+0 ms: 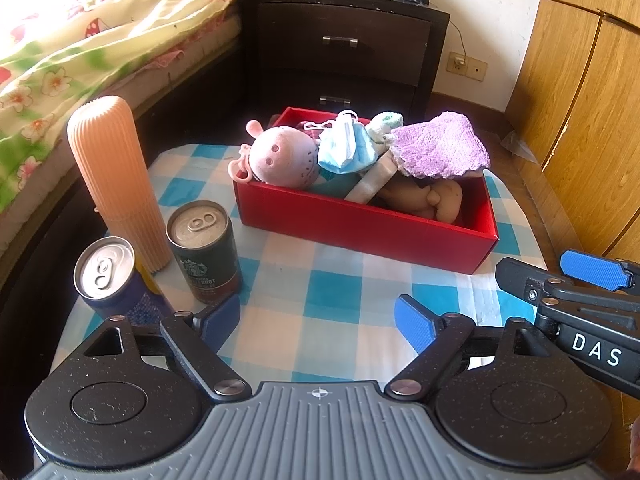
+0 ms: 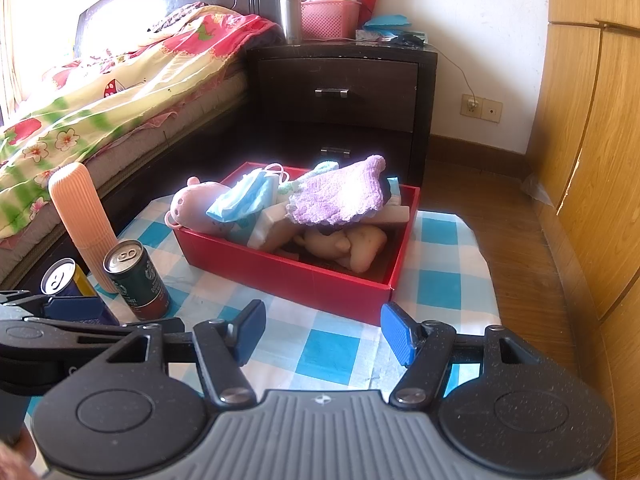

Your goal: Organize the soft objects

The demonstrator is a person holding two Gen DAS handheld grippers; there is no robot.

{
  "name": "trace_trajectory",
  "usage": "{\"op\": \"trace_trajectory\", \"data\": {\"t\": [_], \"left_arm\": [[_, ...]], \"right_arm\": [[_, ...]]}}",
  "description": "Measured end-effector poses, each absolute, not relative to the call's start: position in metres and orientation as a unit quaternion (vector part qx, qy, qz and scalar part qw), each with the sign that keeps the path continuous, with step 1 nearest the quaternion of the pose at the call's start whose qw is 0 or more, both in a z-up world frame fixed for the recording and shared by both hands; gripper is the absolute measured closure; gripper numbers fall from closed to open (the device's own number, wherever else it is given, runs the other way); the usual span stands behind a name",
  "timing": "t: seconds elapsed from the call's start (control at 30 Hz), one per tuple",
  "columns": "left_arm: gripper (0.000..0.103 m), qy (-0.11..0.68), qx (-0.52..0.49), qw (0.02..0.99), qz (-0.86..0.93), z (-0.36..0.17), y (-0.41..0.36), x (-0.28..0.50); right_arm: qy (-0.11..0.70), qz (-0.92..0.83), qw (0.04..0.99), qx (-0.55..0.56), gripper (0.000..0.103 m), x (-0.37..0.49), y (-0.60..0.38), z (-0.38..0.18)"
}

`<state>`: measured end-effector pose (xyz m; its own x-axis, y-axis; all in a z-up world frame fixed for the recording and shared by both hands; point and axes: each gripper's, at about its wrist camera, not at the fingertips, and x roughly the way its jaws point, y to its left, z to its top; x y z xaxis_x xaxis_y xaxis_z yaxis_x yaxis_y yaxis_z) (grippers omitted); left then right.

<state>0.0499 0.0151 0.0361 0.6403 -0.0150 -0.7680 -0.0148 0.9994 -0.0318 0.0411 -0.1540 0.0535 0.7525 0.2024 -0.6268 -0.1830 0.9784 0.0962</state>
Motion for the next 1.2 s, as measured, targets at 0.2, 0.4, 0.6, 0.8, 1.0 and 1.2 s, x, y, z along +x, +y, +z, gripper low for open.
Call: {"op": "trace_trajectory", "data": {"t": [0.2,0.4,0.6,0.8,1.0,1.2], "left_arm": [[0.019,0.42,-0.019,0.908,-0.002,0.035,0.015,0.05],[0.016,0.423,-0.047,0.905,-0.016,0.032,0.021,0.05],[0.01,0.419,-0.051,0.906,-0.017,0.033,0.02,0.049],[0.006,0.422,-0.038,0.906,0.001,0.03,0.022,0.048],[0.006,0.427,-0.013,0.904,0.005,0.023,0.019,0.046],[0.006,0.446,0.002,0.895,0.032,0.005,0.018,0.034]], "right_arm": [[0.337,0.102,0.936,0.016,0.061,0.041,-0.155,0.052],[0.338,0.103,0.935,0.027,0.061,0.043,-0.158,0.053],[0.342,0.105,0.933,0.051,0.056,0.044,-0.166,0.053],[0.334,0.088,0.938,0.043,0.041,0.041,-0.175,0.052],[0.353,0.071,0.933,0.013,0.037,0.037,-0.182,0.024],[0.386,0.058,0.92,-0.03,0.036,0.028,-0.178,-0.028]]}}
